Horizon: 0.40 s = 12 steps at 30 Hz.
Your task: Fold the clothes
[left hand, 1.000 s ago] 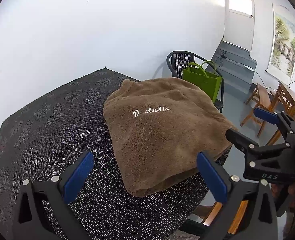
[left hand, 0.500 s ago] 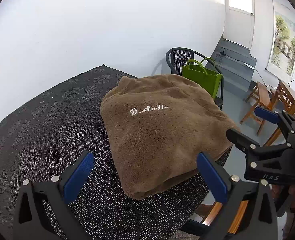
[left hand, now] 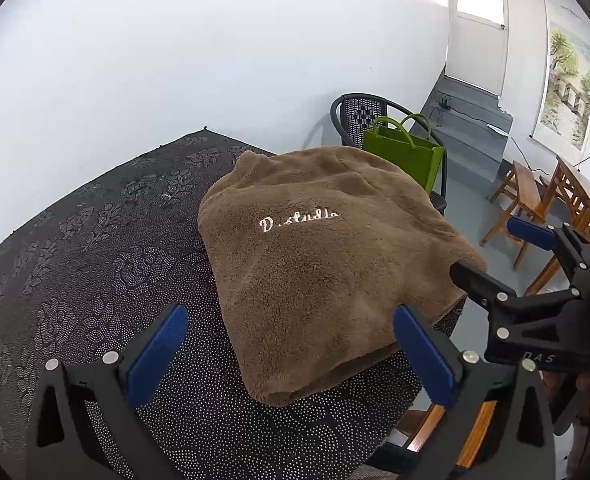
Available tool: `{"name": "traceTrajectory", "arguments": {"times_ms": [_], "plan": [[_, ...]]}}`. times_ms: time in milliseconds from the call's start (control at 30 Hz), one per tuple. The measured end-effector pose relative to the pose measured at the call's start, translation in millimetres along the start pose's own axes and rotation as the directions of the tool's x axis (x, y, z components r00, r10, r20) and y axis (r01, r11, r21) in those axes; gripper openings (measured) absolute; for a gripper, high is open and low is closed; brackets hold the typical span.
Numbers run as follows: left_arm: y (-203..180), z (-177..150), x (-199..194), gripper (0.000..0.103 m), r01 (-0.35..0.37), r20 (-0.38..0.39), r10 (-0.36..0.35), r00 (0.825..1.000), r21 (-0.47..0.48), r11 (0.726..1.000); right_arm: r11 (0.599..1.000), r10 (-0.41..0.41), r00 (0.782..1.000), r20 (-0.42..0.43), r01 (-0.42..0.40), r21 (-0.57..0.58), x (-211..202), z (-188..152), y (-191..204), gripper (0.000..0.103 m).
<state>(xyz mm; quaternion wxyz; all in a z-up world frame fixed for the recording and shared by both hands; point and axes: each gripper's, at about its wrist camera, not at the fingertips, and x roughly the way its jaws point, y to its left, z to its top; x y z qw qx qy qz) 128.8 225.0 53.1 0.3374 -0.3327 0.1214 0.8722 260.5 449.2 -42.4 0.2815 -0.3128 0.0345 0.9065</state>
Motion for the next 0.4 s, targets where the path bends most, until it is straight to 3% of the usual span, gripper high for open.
{"name": "traceTrajectory", "arguments": {"times_ms": [400], "plan": [[-0.7,-2.2,2.0,0.103,-0.013,0.007,0.013,1.0,0.017,1.0,1.0,-0.007,1.0,-0.011,0.007,-0.002,4.4,-0.9,2.4,0.102]]}}
